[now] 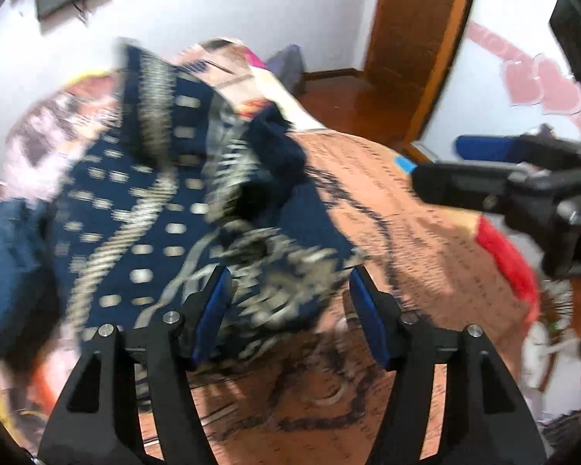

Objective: Fold large clothes

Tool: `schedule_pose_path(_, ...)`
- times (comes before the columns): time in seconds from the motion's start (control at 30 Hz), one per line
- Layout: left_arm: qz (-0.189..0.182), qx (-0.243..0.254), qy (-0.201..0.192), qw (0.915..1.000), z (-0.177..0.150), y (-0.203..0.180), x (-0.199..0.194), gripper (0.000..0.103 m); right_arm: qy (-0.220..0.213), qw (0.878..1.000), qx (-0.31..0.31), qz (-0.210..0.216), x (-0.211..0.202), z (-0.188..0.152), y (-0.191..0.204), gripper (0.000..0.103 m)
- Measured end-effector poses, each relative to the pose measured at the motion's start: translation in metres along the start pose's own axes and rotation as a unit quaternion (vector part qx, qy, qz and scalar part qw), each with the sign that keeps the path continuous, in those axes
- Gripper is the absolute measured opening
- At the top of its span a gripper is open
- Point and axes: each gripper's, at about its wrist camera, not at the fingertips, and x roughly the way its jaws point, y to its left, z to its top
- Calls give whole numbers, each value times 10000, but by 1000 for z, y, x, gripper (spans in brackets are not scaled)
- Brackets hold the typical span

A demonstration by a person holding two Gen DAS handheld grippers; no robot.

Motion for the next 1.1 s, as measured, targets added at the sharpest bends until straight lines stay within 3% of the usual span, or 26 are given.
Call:
schedule_pose_path(0.3, 730, -274, -897, 9929, -9, 39, -69, 85, -376, 9986, -294, 206, -16, 16, 23, 81)
schedule_pose_path(0.43, 1055, -491, -1126, 9868, 0, 61, -78, 95, -418, 9974, -460, 357, -7, 27, 40, 81)
schedule_pose_path(0.63, 1470, -949, -693, 9821, -3, 109, -47, 95, -207, 9942, -846, 627, 26, 32, 78, 81)
schedule_pose_path(0.77, 1459, -1416, -373, 9784, -22, 125, -18, 95, -61, 9944, -993, 360, 54, 31, 91, 81)
schedule_pose_path(1.1, 1357, -1429, -339, 9798, -33, 125, 2, 96, 591, 9969, -513, -28, 97, 20, 34, 81)
